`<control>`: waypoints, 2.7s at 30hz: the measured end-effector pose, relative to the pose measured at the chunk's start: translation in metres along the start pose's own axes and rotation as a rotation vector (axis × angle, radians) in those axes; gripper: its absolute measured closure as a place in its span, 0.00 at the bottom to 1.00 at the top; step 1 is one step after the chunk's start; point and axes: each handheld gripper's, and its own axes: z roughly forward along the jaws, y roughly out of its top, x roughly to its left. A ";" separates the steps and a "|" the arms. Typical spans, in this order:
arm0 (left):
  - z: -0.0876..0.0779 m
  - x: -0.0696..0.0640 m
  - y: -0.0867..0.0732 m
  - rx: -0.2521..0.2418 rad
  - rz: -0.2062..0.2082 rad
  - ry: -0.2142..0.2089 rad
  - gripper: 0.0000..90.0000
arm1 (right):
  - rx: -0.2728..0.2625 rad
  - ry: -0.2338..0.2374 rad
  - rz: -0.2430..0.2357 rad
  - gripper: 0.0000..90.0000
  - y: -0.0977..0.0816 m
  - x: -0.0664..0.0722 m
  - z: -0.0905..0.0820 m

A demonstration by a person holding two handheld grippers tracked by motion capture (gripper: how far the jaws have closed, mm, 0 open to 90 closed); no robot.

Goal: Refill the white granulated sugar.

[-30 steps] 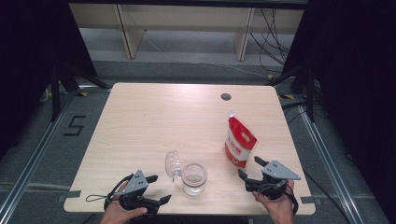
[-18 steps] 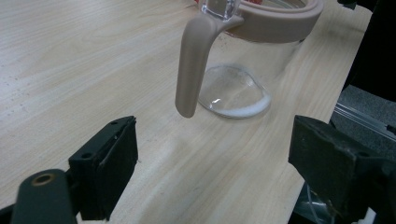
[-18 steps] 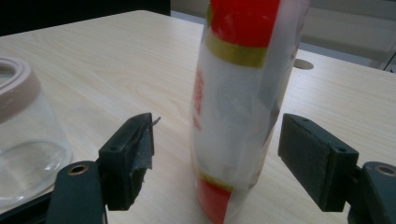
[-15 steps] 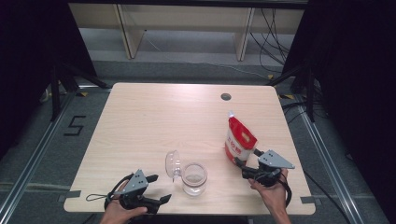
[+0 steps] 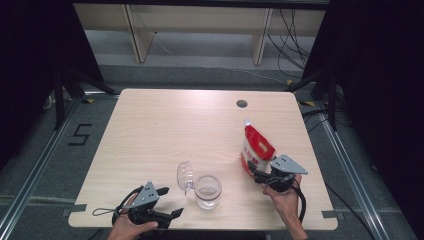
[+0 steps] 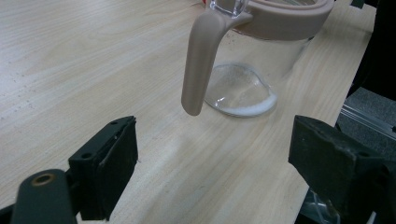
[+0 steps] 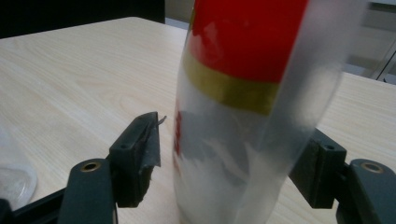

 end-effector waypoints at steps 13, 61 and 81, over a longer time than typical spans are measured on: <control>0.001 0.000 0.000 0.014 0.025 -0.002 0.17 | -0.030 0.004 0.036 0.44 -0.001 -0.003 0.010; 0.003 -0.001 -0.001 0.009 0.028 0.007 0.17 | -0.128 0.026 0.028 0.19 -0.013 -0.007 -0.001; 0.005 -0.002 -0.001 0.012 0.036 -0.006 0.17 | -0.190 0.033 0.046 0.32 -0.024 -0.008 0.012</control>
